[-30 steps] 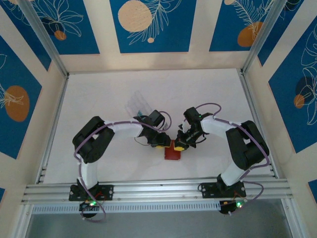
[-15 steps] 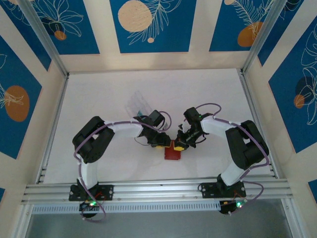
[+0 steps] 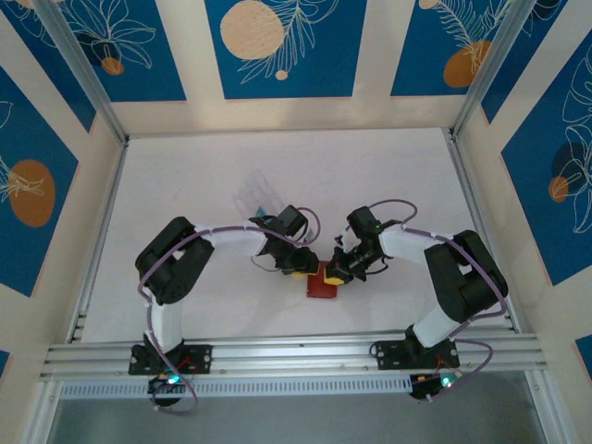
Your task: Put the credit cards into the card holder
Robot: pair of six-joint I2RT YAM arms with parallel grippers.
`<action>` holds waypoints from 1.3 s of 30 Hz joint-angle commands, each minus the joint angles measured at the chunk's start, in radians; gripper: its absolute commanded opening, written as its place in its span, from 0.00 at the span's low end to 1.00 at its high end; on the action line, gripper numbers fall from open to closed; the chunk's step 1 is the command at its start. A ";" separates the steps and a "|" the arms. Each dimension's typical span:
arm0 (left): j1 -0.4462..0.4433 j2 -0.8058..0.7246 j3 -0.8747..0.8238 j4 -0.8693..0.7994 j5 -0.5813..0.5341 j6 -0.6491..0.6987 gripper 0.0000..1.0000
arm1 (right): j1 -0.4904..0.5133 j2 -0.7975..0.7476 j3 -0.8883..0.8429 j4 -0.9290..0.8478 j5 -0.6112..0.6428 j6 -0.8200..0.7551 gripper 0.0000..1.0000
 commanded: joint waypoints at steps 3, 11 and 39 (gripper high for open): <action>-0.053 0.208 -0.026 0.335 -0.015 0.002 0.40 | -0.003 0.018 -0.075 -0.038 0.076 0.033 0.00; -0.051 0.195 -0.027 0.333 -0.009 0.002 0.40 | 0.001 0.066 -0.029 -0.008 0.071 0.026 0.00; -0.011 0.126 -0.096 0.411 0.043 -0.032 0.40 | -0.002 0.079 0.149 -0.083 -0.007 -0.011 0.00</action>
